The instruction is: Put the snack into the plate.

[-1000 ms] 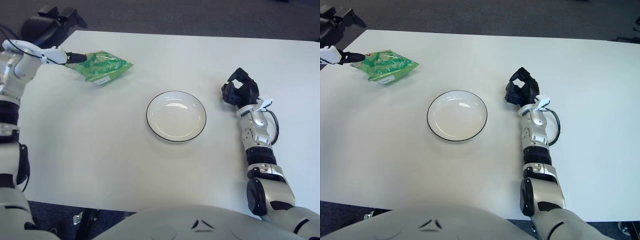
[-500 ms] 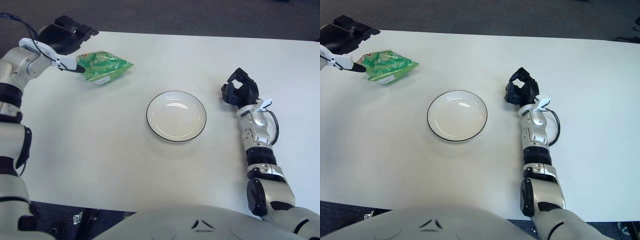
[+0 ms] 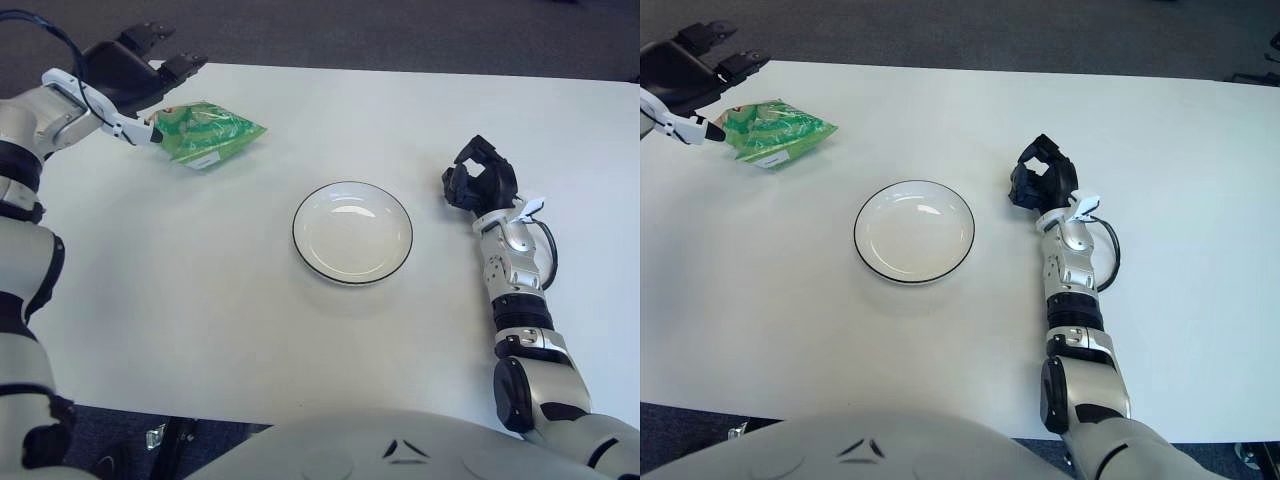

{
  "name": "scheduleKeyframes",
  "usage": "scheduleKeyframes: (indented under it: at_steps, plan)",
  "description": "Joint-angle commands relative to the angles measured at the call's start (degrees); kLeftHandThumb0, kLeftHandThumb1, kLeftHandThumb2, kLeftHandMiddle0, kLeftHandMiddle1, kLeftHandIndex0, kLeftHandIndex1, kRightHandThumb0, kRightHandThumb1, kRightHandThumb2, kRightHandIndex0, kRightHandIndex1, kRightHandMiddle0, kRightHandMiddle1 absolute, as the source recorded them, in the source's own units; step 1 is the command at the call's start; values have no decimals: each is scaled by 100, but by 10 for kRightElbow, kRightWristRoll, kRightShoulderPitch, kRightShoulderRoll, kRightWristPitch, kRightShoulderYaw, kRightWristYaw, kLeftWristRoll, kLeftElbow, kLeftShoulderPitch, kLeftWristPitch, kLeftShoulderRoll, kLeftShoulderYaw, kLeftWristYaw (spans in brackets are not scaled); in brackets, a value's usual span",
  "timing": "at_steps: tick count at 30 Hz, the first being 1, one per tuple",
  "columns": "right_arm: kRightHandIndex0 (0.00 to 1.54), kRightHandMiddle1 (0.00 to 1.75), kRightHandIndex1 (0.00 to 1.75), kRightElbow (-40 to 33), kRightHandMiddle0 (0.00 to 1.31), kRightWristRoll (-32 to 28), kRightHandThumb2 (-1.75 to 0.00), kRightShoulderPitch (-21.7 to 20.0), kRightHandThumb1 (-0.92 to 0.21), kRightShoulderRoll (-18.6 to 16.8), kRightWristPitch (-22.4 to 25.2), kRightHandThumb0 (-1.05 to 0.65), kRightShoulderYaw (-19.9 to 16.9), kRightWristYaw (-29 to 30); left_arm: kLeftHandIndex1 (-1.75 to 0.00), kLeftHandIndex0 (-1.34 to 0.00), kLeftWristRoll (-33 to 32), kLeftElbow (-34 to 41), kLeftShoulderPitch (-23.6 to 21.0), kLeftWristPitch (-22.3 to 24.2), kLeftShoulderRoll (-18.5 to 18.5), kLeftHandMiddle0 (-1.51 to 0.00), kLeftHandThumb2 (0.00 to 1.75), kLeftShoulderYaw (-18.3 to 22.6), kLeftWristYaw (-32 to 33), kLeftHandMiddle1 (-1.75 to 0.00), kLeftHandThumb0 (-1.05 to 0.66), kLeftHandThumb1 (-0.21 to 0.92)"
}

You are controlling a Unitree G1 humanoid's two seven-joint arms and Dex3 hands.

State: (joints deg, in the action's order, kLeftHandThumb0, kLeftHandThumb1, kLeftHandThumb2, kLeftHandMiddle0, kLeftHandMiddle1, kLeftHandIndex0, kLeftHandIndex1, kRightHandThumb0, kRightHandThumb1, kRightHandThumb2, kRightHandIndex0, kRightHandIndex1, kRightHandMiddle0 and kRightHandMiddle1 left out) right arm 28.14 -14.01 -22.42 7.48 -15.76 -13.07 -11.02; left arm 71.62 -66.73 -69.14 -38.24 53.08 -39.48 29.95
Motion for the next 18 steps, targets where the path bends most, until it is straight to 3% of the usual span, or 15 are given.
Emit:
scheduleKeyframes:
  at_steps: [1, 18]
  plan:
    - [129, 175, 175, 16, 63, -2, -133, 51, -30, -22, 12, -49, 2, 3, 0, 0, 16, -18, -13, 23, -19, 0, 31, -25, 19, 0, -100, 75]
    - [129, 175, 175, -3, 63, -2, -133, 61, -30, -25, 17, -49, 6, 5, 0, 0, 36, -43, -31, 36, -55, 0, 29, -103, 26, 0, -93, 71]
